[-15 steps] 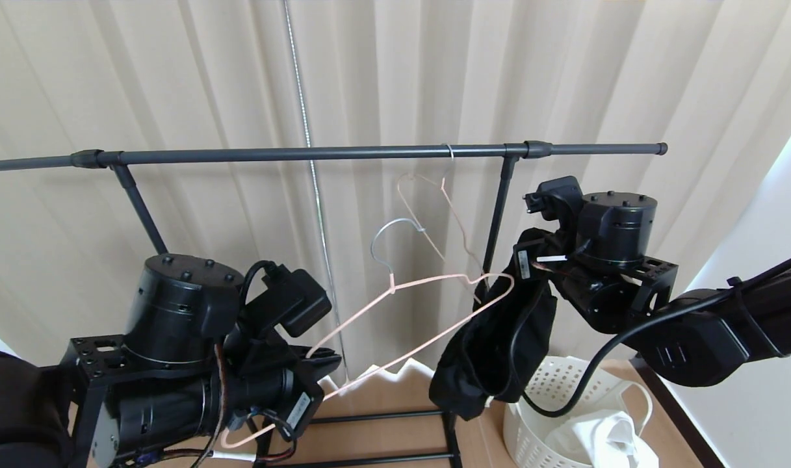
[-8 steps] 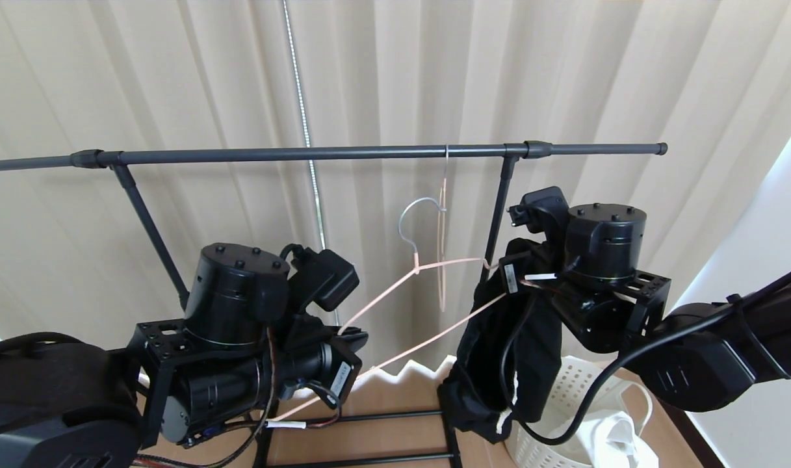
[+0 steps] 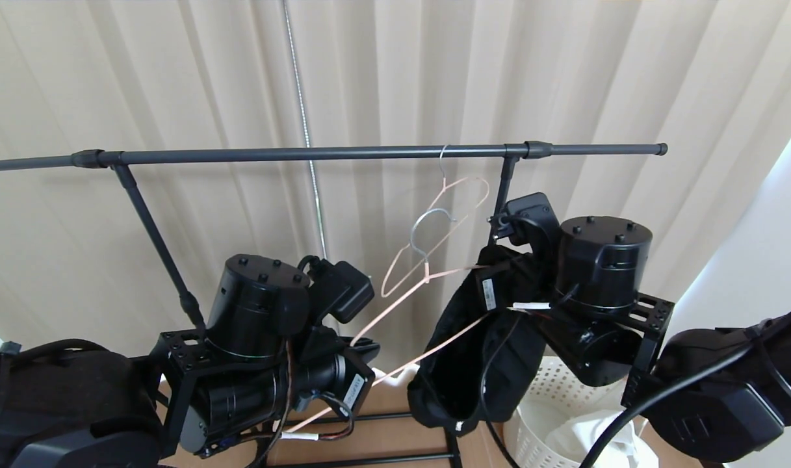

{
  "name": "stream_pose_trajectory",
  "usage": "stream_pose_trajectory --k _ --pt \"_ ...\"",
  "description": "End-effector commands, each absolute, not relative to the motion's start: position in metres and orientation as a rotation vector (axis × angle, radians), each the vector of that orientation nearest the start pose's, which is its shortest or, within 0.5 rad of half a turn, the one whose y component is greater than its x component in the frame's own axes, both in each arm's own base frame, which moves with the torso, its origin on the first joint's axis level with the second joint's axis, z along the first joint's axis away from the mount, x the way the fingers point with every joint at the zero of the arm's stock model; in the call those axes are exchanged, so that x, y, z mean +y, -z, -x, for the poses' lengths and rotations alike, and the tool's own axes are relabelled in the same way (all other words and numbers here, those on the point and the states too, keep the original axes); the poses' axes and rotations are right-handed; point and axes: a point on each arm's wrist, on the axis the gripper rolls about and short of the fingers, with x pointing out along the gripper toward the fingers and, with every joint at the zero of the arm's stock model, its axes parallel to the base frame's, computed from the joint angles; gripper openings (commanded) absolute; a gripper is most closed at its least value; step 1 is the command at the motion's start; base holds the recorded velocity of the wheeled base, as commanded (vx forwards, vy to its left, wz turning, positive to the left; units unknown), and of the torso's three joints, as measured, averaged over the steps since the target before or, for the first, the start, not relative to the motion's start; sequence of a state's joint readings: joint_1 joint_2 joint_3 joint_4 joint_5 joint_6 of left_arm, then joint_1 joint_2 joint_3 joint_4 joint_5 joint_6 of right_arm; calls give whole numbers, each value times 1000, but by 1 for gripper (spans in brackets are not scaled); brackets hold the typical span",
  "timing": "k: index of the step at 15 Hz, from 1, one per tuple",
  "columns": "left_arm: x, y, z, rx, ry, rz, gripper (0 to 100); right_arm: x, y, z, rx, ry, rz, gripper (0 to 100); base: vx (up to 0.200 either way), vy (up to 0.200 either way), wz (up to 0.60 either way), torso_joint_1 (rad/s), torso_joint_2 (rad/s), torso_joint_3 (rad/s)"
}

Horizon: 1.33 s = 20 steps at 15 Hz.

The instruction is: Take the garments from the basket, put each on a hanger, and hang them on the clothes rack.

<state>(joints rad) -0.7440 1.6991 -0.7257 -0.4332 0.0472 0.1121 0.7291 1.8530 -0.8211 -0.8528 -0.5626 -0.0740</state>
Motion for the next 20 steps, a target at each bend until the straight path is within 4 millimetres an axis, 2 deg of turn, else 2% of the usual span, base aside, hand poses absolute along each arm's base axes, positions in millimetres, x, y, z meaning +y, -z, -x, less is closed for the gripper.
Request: stream_pose_trajectory --k 1,7,12,15,16,20 --pt "-195 -142 -211 472 715 -318 0 222 -168 -245 116 -215 155 0 0 0 0 0 0 0" --pt "-194 -141 -210 455 717 -310 0 236 -189 -215 70 -310 85 0 0 0 0 0 0 0" --pt "-196 -140 -211 444 719 -307 0 250 -187 -199 78 -375 61 0 0 0 0 0 0 0" --pt "-195 -138 -210 436 718 -305 0 248 -189 -200 74 -369 54 0 0 0 0 0 0 0" --pt "-194 -138 -209 429 718 -302 0 246 -190 -201 70 -361 50 100 0 0 0 0 0 0" --pt "-192 -143 -206 390 719 -287 0 226 -201 -215 46 -284 34 100 0 0 0 0 0 0"
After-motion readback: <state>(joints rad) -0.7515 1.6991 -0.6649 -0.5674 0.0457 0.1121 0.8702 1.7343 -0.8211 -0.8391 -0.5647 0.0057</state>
